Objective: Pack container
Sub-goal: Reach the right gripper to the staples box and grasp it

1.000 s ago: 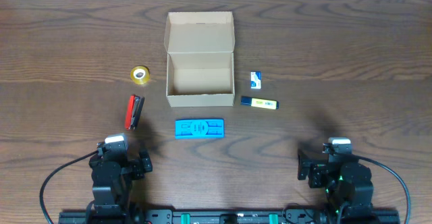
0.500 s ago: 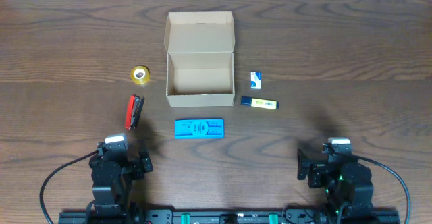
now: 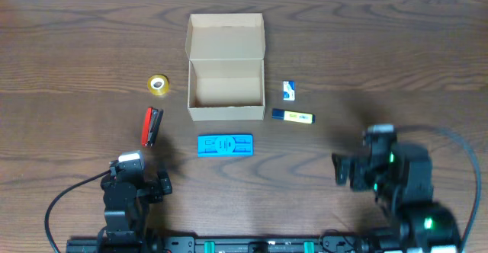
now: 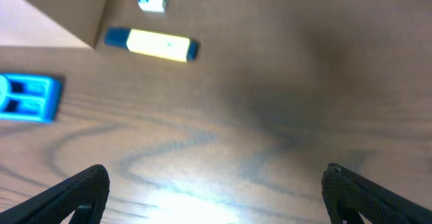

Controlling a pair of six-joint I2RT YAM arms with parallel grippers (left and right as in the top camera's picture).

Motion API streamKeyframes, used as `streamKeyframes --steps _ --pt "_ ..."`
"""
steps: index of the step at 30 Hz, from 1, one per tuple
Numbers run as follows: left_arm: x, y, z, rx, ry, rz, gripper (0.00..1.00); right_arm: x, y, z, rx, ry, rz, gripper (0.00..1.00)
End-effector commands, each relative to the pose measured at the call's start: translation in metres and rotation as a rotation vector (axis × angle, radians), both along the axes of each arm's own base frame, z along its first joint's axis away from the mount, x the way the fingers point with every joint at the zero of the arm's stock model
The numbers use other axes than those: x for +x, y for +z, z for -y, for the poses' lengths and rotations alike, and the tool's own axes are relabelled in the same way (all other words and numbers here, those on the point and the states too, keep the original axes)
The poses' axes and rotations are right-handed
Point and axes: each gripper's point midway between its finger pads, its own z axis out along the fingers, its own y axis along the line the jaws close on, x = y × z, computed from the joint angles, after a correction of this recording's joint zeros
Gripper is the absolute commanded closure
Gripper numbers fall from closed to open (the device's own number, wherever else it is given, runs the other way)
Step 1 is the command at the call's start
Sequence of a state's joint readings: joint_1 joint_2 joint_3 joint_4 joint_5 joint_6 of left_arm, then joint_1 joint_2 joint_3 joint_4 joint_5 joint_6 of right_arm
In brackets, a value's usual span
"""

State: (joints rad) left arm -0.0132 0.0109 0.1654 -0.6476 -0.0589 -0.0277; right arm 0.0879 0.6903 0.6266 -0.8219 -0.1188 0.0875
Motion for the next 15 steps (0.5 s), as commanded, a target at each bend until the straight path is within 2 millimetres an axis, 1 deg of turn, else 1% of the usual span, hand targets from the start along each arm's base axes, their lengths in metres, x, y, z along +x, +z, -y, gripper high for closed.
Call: streamKeyframes --steps 1,5,9,12,15 --pt "-0.001 -0.003 -0.001 0.004 0.003 -0.005 0.05 0.028 0.021 -0.008 0.023 0.013 -0.048 0.01" --pt "-0.001 -0.003 -0.001 0.004 0.003 -0.006 0.05 0.066 0.035 -0.024 0.003 0.048 -0.135 0.01" --pt "-0.001 -0.003 -0.001 0.005 0.003 -0.006 0.05 0.102 0.039 -0.039 -0.034 0.013 -0.224 0.01" --pt "-0.001 -0.003 -0.001 0.005 0.003 -0.005 0.05 0.13 0.036 -0.059 -0.052 0.017 -0.269 0.01" --pt "-0.001 -0.003 -0.001 0.005 0.003 -0.005 0.04 0.151 0.022 -0.071 -0.07 -0.023 -0.309 0.01"
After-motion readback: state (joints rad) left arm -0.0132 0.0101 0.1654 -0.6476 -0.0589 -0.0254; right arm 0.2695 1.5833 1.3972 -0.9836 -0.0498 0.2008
